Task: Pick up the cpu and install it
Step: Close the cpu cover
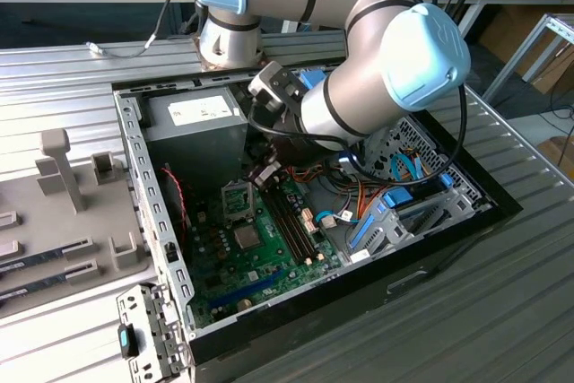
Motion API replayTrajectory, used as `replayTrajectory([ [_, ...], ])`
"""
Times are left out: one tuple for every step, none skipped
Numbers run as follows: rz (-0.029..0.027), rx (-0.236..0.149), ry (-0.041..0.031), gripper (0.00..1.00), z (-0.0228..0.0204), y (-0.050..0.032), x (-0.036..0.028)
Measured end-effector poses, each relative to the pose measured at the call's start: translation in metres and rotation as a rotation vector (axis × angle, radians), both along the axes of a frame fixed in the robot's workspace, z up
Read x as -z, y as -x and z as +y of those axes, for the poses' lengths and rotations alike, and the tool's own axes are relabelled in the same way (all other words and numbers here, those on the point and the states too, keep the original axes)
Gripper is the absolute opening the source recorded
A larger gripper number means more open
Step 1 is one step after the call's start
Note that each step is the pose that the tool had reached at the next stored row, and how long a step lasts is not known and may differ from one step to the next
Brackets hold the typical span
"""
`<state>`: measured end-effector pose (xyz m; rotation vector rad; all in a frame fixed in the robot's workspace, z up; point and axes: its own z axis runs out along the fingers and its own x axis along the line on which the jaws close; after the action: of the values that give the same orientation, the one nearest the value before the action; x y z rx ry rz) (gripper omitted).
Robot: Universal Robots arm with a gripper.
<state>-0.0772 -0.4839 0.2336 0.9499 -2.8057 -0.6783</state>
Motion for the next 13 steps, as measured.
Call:
replayTrajectory([
  [0.0001,0.000,0.0001,0.11,-0.0002,0.0000,-0.0004],
  [0.0000,0.000,-0.0003,0.11,-0.0003,0.0000,-0.0006],
  [-0.0001,0.000,-0.0007,0.11,-0.0005,0.0000,-0.0009],
  [0.0000,0.000,-0.0007,0.11,-0.0005,0.0000,-0.0012],
  [0.0000,0.000,-0.0009,0.11,-0.0006,0.0000,-0.0014],
  [0.0000,0.000,-0.0009,0.11,-0.0007,0.0000,-0.0015],
  [0.0000,0.000,-0.0012,0.11,-0.0011,0.0000,-0.0015],
  [0.0000,0.000,-0.0016,0.11,-0.0015,0.0000,-0.0015],
  [0.0000,0.000,-0.0019,0.11,-0.0019,0.0000,-0.0015],
  [0.0001,0.000,-0.0023,0.11,-0.0027,-0.0001,-0.0016],
  [0.0001,0.000,-0.0028,0.11,-0.0037,-0.0001,-0.0015],
  [0.0000,0.000,-0.0033,0.11,-0.0046,0.0000,-0.0015],
  [-0.0001,0.000,-0.0046,0.11,-0.0059,0.0000,-0.0015],
])
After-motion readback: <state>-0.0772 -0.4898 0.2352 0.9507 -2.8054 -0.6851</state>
